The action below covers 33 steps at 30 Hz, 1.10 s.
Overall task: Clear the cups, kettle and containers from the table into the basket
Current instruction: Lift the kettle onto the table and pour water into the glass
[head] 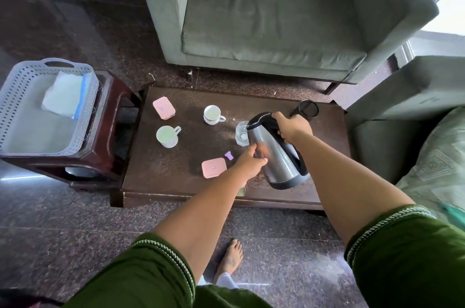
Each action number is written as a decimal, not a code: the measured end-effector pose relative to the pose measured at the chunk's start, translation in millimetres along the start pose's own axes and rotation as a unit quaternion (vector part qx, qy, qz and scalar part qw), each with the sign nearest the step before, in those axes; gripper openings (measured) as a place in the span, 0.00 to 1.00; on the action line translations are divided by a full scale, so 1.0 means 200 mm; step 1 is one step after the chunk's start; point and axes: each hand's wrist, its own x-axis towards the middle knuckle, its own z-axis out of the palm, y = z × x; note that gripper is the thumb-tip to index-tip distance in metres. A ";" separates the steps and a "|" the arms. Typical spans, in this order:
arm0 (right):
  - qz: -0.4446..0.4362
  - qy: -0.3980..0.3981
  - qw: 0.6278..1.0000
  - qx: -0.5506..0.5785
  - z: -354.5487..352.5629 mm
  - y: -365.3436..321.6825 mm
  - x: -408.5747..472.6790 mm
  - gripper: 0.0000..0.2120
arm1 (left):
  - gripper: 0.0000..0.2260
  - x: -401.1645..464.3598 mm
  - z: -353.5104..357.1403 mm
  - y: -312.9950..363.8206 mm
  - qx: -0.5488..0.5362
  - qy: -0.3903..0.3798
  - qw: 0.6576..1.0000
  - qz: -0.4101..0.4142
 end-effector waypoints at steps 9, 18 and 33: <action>-0.008 0.032 0.998 0.053 -0.02 0.11 -0.10 0.27 | 0.28 -0.08 0.03 0.00 -0.013 0.007 1.000 0.010; -0.018 0.077 0.990 0.120 -0.04 0.20 -0.19 0.28 | 0.23 -0.15 0.06 0.03 -0.044 0.054 0.997 0.033; -0.079 0.058 0.961 0.259 0.10 -0.08 -0.42 0.30 | 0.30 -0.34 -0.36 0.24 -0.197 0.163 0.967 -0.006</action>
